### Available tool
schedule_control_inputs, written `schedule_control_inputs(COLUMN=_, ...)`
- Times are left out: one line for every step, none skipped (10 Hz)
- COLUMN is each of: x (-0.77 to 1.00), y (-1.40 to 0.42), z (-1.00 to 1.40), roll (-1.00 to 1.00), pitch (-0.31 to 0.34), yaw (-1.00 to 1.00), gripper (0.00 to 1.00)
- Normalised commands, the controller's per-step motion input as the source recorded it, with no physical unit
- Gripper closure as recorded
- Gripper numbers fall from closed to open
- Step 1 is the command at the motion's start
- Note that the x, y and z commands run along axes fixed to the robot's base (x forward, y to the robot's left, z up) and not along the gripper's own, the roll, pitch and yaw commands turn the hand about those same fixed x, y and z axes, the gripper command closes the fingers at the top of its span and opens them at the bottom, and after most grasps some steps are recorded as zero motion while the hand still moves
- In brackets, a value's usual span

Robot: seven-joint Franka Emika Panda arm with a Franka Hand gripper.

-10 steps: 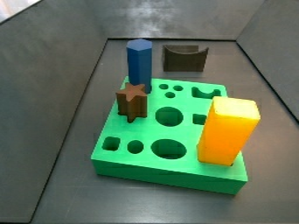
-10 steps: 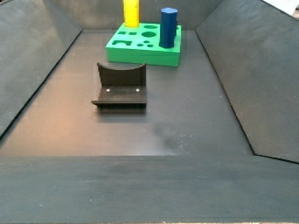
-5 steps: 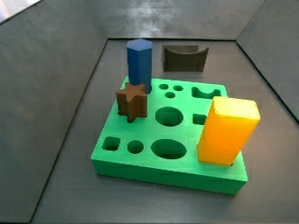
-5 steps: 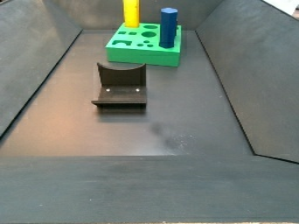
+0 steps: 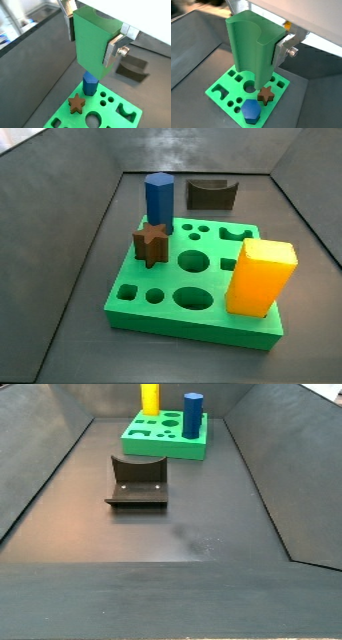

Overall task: Pick up the arch object. Move up. Rotate the arch object. Move to above the board. Insert the arch object.
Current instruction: Move to above the board, then insert the arch object.

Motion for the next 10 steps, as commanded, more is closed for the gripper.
schedule_control_inputs(x=0.09, y=-0.05, z=0.02, roll=0.08, pitch=0.275, yaw=0.92, gripper=1.00)
schedule_control_inputs(x=0.09, y=-0.04, z=0.02, roll=0.08, pitch=0.246, yaw=0.68, gripper=1.00)
schedule_control_inputs(x=0.08, y=-0.03, z=0.02, roll=0.08, pitch=0.188, yaw=0.36, gripper=1.00)
schedule_control_inputs(x=0.08, y=-0.03, z=0.02, roll=0.08, pitch=0.149, yaw=0.21, gripper=1.00)
schedule_control_inputs(x=1.00, y=0.01, z=-0.26, roll=-0.06, pitch=-0.031, yaw=-0.20, gripper=1.00)
schedule_control_inputs(x=0.97, y=0.01, z=-0.38, roll=0.00, pitch=-0.026, yaw=-0.27, gripper=1.00)
schedule_control_inputs(x=0.96, y=0.01, z=-0.44, roll=0.00, pitch=-0.011, yaw=-0.28, gripper=1.00)
schedule_control_inputs(x=0.95, y=0.01, z=-0.44, roll=0.00, pitch=-0.009, yaw=-0.28, gripper=1.00)
schedule_control_inputs(x=0.99, y=0.01, z=-0.45, roll=0.00, pitch=-0.004, yaw=-0.24, gripper=1.00)
schedule_control_inputs(x=1.00, y=0.01, z=-0.48, roll=0.00, pitch=0.000, yaw=-0.19, gripper=1.00)
